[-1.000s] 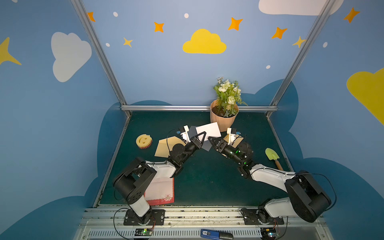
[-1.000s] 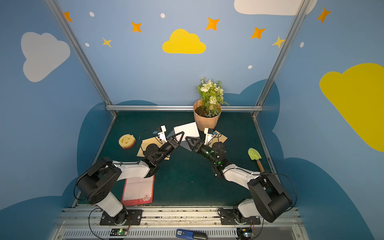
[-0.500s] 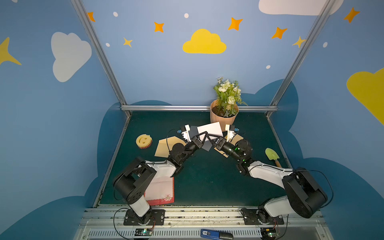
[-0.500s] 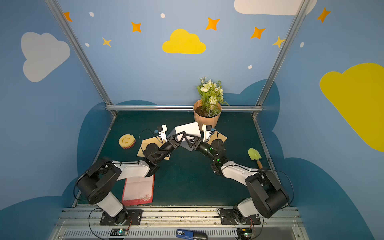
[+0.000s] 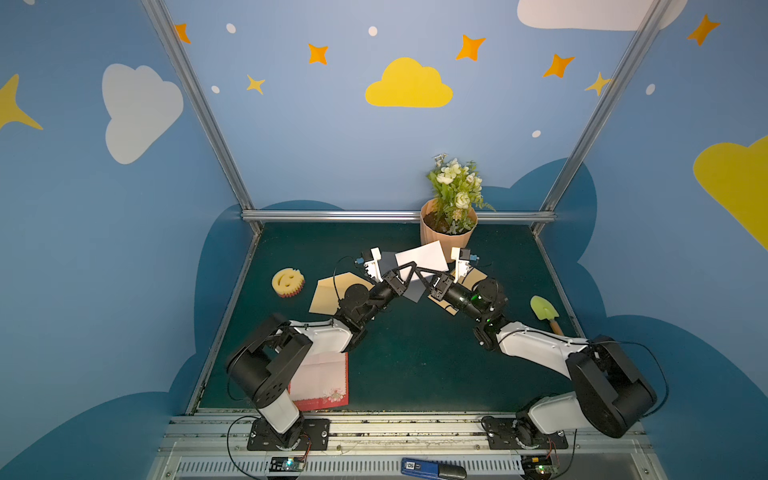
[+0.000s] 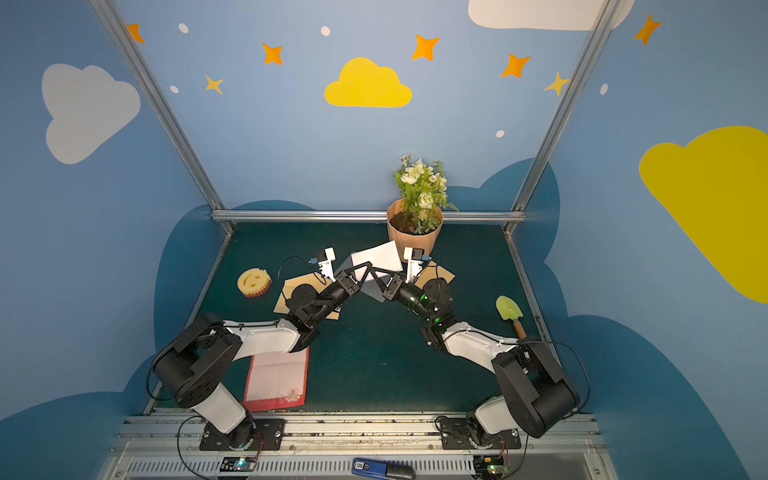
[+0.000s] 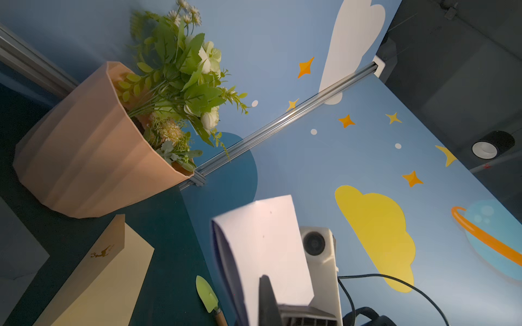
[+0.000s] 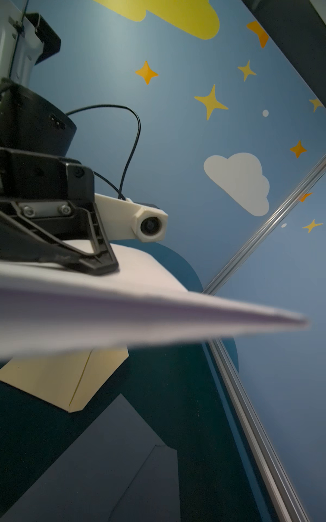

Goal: Fold the letter paper in half and place it into the envelope
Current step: Pick up the letter paper from the center of the board.

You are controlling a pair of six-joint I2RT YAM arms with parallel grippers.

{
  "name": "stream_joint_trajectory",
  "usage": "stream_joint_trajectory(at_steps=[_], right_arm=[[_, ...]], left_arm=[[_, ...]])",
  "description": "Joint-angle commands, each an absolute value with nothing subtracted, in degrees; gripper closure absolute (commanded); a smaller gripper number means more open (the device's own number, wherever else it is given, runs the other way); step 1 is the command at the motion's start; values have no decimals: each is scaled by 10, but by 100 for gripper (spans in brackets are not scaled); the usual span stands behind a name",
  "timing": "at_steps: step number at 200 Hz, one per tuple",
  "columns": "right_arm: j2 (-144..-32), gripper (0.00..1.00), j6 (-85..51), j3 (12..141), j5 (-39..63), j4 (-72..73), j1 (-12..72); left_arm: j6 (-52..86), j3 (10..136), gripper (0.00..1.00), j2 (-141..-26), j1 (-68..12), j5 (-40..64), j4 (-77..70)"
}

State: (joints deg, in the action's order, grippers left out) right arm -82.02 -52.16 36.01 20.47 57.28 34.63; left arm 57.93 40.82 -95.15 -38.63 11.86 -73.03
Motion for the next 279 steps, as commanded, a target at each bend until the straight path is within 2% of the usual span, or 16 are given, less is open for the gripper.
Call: stream_joint_trajectory(at_steps=[1,12,29,51,92,121,144,161,195,252,266,279], right_arm=[[-797,100,-504,382,198,510,346],[-790,100,-498,396,197,481,342],[-767,100,-480,409,207,414,328],[-722,100,-438,422,239,282,295],[-656,100,-288,482,356,-16,209],[-678,100,-160,569,448,-235,192],[-701,100,-131,587,554,-261,193],[-716,100,-120,595,592,-267,200],[-738,100,-94,612,598,-279,233],[-769,100,-93,627,602,-262,268],[-776,100,-98,628,602,-254,270],[-782,100,-104,628,604,-247,272]], left_arm=[[571,425,79,-948,-389,154,-714],[562,427,72,-944,-389,162,-697],[546,421,55,-928,-385,168,-661],[515,414,21,-888,-357,202,-567],[375,396,11,-792,-278,285,-415],[227,465,12,-761,-247,401,-226],[194,505,16,-777,-234,489,-168],[192,510,16,-786,-234,532,-170],[188,533,18,-811,-240,603,-158],[173,567,26,-844,-262,627,-112],[172,570,30,-844,-265,629,-111],[169,574,41,-845,-266,629,-104]])
